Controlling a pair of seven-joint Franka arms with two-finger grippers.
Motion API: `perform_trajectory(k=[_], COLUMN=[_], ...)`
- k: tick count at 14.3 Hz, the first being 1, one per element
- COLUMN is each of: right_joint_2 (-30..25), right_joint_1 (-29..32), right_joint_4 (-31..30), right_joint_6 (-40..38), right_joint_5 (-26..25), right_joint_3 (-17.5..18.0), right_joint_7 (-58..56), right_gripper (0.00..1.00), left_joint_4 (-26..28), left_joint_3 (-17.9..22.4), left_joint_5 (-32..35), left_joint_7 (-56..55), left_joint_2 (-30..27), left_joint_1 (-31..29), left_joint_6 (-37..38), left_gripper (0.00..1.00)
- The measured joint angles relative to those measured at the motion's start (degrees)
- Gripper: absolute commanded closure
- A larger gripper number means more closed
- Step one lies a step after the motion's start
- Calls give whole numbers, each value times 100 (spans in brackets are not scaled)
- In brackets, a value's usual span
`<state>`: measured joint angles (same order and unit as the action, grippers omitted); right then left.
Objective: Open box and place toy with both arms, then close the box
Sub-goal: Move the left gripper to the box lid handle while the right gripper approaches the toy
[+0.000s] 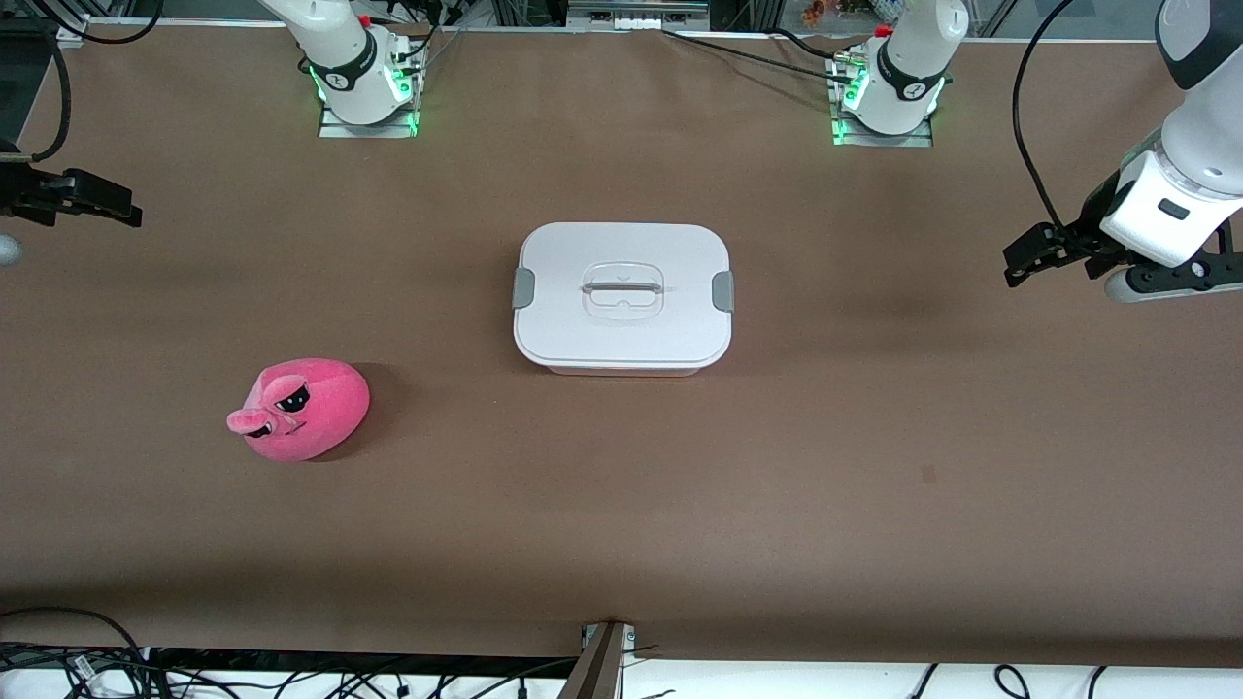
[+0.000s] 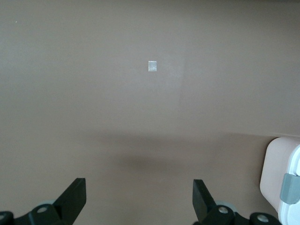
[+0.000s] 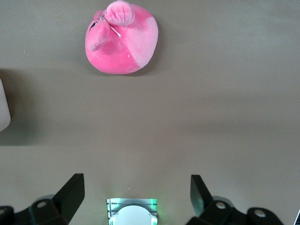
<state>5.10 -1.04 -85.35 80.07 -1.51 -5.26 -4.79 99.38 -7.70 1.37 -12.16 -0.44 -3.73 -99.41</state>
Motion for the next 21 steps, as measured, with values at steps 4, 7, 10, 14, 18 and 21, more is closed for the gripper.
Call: perform_trajectory(k=[4, 7, 10, 14, 18, 21], right_joint_2=[17, 19, 21, 42, 218, 551], right_joint_1=[-6, -6, -6, -5, -3, 2], right_joint_4=[10, 17, 25, 26, 31, 111], right_joint_6=[11, 11, 12, 13, 24, 93], right_joint_5=[1, 1, 1, 1, 1, 1], right_joint_3=[3, 3, 3, 3, 2, -1], right_joint_7=[-1, -1, -1, 1, -3, -3], right_gripper=[0, 0, 0, 0, 0, 0], left_joint_4=[1, 14, -37, -150, -233, -550], left_joint_3=[-25, -262, -367, -588, -1056, -1416], left_joint_5=[-3, -10, -10, -130, -318, -389], left_joint_7=[8, 0, 4, 196, 439, 1019], left_joint_2=[0, 4, 3, 72, 161, 452], left_joint_1=[1, 31, 85, 294, 518, 741], left_joint_6=[92, 394, 396, 396, 388, 384], left_gripper=[0, 0, 0, 0, 0, 0])
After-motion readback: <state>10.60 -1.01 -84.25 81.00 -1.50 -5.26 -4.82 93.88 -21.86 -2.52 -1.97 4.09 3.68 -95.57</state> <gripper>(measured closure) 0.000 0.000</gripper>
